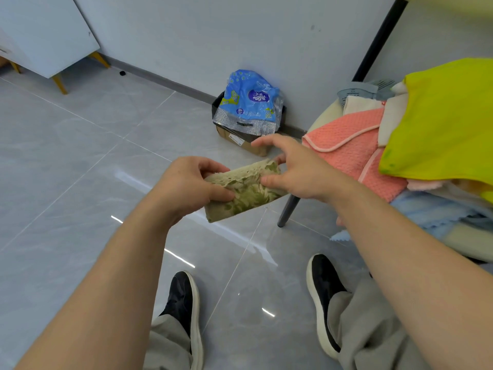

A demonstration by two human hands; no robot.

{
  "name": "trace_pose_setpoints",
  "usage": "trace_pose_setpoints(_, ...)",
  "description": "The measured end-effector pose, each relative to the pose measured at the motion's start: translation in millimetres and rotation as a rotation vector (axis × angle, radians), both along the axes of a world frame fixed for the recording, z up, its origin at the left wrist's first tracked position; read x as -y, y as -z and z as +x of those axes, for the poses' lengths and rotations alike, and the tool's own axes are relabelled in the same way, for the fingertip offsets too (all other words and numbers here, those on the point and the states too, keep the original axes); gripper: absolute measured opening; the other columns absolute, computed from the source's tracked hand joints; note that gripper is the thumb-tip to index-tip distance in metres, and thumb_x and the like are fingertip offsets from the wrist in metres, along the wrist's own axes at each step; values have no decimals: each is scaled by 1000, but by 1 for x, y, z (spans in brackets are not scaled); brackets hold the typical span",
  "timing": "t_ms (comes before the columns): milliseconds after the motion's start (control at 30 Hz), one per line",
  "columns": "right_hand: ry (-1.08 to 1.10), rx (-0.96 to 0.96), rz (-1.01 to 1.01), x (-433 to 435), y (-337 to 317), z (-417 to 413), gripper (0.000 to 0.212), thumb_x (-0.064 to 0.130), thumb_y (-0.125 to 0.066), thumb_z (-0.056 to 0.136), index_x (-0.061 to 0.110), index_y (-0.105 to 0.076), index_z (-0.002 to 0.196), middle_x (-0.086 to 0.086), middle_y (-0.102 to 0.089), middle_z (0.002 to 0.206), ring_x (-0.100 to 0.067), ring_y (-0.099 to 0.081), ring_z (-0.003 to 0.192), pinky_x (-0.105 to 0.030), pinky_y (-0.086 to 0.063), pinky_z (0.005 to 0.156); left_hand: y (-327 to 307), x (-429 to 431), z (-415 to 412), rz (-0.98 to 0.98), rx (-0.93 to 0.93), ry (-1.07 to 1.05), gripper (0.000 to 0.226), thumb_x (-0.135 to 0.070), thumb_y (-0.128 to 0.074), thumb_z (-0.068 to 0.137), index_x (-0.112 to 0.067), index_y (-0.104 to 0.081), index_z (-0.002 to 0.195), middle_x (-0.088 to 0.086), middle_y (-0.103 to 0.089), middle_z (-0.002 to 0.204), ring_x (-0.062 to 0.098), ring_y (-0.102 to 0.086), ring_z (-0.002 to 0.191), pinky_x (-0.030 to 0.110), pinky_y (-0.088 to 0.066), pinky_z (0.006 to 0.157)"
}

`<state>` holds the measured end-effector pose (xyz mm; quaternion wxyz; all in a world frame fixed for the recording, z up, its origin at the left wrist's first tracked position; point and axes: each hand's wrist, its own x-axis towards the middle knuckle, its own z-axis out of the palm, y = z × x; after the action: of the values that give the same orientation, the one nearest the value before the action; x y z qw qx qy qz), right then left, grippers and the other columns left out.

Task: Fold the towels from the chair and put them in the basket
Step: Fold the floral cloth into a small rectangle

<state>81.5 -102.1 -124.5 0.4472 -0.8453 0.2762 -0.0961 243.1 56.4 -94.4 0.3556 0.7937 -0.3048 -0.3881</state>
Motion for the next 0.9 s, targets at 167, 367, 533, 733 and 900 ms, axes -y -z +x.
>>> trace_pose_setpoints(167,-91,-138,89,-3,-2,-1,79,5,-78,73,42,-50,136,0,-61,122,-17,-67,94,-39,-59,85,1,-1,0,70,162,138,37,-11,-90,65,-26,-76,96,-7,-74,81,8,-70,76,21,-51,62)
trace_pose_setpoints(367,-175,-329,-92,-4,-4,0,48,14,-81,72,36,-68,113,12,-67,91,-4,-62,76,-23,-50,71,2,-3,4,189,384,362,26,-27,-91,66,-26,-73,85,-7,-70,77,11,-64,70,26,-49,60)
trace_pose_setpoints(533,-179,-393,-180,-2,-9,-6,21,23,-83,76,32,-63,75,13,-60,72,-2,-54,66,-27,-40,62,-1,-6,10,225,464,351,21,-22,-87,73,-24,-68,84,-7,-64,76,8,-57,64,26,-41,55)
trace_pose_setpoints(733,-86,-356,-83,-4,-8,-13,18,23,-81,80,15,-66,84,4,-67,73,-13,-65,60,-27,-46,56,-2,-10,5,190,102,201,18,-7,-70,90,-9,-53,98,12,-73,84,23,-75,63,28,-48,48)
trace_pose_setpoints(900,121,-218,373,-10,20,-2,18,-2,-69,89,3,-53,95,-19,-70,84,-31,-75,68,-30,-54,46,13,4,8,85,-217,-48,22,12,-59,92,-4,-48,102,30,-69,97,37,-75,77,41,-64,67)
